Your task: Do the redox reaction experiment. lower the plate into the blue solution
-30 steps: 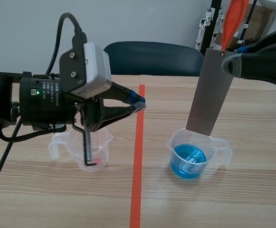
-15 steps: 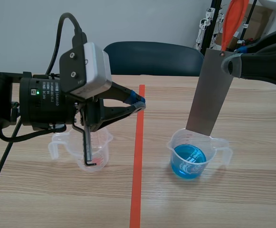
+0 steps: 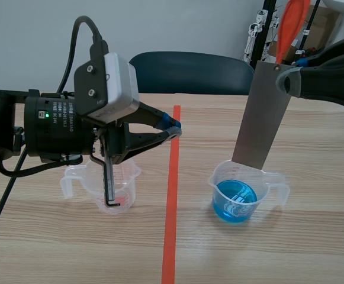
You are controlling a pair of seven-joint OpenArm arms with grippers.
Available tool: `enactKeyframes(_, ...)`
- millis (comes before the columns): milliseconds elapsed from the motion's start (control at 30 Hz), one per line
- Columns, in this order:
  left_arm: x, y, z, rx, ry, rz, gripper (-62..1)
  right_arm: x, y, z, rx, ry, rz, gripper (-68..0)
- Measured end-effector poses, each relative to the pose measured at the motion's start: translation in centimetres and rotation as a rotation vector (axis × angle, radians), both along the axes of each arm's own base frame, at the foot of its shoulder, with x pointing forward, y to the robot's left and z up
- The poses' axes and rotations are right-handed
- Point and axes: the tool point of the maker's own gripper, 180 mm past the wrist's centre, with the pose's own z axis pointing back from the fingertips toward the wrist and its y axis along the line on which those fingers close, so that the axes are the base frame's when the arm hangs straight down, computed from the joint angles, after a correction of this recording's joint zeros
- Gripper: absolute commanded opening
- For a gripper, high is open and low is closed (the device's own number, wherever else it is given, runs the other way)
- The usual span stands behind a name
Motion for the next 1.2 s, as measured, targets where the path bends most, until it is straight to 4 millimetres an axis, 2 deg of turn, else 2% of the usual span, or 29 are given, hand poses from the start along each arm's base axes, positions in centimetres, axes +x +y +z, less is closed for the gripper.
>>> enactKeyframes(333, -0.2, 0.4, 0.2, -0.031, 0.007, 0.008, -58.2, -0.1, -0.1, -0.3, -0.027, -0.015, 0.012, -67.1)
enactKeyframes(467, -0.5, 2.5, -0.2, -0.060, 0.033, 0.055, -58.2, -0.1, 0.0, -0.2, -0.022, -0.026, 0.017, -67.1)
enactKeyframes(633, -1.1, 5.5, -2.1, -0.028, 0.091, 0.139, -58.2, 0.2, -0.2, -0.6, -0.033, -0.065, -0.006, -67.1)
enactKeyframes(733, -1.8, 7.2, -2.4, -0.055, 0.115, 0.179, -58.2, -0.1, -0.1, -1.4, -0.060, -0.069, 0.004, -67.1)
enactKeyframes(833, -2.4, 9.3, -2.7, -0.076, 0.135, 0.237, -58.2, -0.1, 0.2, -1.3, -0.042, -0.069, 0.006, -67.1)
enactKeyframes(1100, -5.5, 13.1, -3.7, -0.156, 0.183, 0.378, -58.2, 0.5, -0.6, -2.9, -0.070, -0.061, -0.016, -67.1)
enactKeyframes(1200, -7.5, 13.6, -3.9, -0.195, 0.200, 0.399, -58.2, 0.8, -0.5, -3.1, -0.054, -0.059, -0.026, -67.1)
